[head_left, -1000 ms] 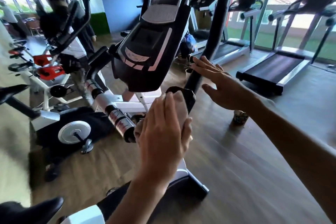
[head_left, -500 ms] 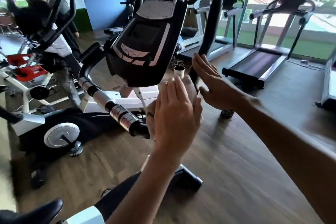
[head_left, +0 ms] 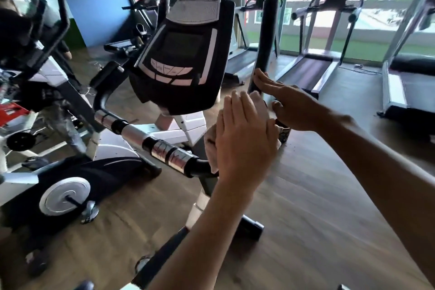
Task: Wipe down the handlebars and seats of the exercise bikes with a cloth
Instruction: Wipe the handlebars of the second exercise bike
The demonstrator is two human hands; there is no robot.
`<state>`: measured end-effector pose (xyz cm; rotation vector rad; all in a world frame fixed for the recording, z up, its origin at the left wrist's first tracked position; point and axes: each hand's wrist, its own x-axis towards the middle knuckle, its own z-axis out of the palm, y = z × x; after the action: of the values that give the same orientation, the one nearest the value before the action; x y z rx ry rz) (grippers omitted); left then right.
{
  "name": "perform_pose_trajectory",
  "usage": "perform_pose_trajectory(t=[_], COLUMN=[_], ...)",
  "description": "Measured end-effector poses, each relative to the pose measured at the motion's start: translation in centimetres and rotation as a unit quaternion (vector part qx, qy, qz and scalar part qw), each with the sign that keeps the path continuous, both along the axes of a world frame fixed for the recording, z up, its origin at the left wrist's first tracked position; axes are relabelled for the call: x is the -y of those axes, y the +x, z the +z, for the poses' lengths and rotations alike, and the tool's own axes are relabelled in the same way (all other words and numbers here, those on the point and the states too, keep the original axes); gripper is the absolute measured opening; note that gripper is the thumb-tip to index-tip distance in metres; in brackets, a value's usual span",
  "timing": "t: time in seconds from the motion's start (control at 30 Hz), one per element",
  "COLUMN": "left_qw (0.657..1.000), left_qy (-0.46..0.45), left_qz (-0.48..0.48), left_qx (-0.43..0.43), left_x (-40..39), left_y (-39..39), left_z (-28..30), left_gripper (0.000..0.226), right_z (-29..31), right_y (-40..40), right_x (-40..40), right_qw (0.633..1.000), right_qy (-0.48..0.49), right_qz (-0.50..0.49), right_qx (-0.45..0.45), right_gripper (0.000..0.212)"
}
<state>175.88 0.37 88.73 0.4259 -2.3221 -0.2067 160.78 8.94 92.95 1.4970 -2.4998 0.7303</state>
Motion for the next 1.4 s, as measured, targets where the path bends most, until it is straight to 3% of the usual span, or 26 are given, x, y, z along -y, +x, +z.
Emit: perform_pose_trajectory(t=[0.17,0.43,0.67,0.83,0.9,0.97,1.07,1.17,1.23,1.3,1.4], left_qw=[1.0,0.997,0.999,0.983,0.976,0.974,0.973,0.977,0.98,0.977,0.981], left_qy=[-0.006,0.02,-0.013,-0.046,-0.004,0.091,0.168,0.205,0.197,0.193,0.066], left_qz=[-0.01,0.003,0.047,-0.121,-0.133,-0.081,-0.012,0.041,0.002,-0.094,-0.18], left_qx=[-0.012,0.068,-0.004,-0.129,-0.171,-0.193,-0.157,-0.05,-0.01,0.008,0.009], left_x=[0.2,1.0,-0.4,1.4,3.2,4.5,5.3,3.9,3.5,4.9,8.2], left_y=[2.8,-2.1,0.8,6.4,8.7,10.0,8.8,6.7,6.8,7.7,8.6], left_z=[-2.6,2.4,-1.2,-4.6,-5.1,-4.7,-4.2,-4.1,-4.5,-5.3,-6.5], left_gripper=[0.071,0.073,0.071,0.051,0.051,0.054,0.041,0.068,0.078,0.073,0.068], right_z=[0.3,1.1,1.6,1.7,2.1,2.4,2.4,2.2,1.4,0.2,-0.9], right_y=[0.2,0.7,3.1,4.2,5.0,6.7,9.2,9.9,9.8,9.7,9.9], right_x=[-0.1,-0.4,-1.7,-3.3,-3.2,-2.2,0.5,3.2,4.2,5.0,5.5], right_qw=[1.0,0.999,0.997,0.996,0.996,0.995,0.998,0.999,0.999,0.996,0.99], right_qy=[0.014,-0.004,0.04,-0.001,-0.043,-0.083,-0.061,-0.032,-0.024,0.01,0.025], right_qz=[-0.007,-0.021,-0.032,-0.043,-0.044,-0.028,0.004,0.013,-0.003,-0.045,-0.082], right_qx=[-0.01,0.024,0.049,0.073,0.061,0.053,0.029,-0.01,-0.028,-0.076,-0.115], right_gripper=[0.087,0.083,0.07,0.053,0.047,0.044,0.049,0.051,0.049,0.048,0.05])
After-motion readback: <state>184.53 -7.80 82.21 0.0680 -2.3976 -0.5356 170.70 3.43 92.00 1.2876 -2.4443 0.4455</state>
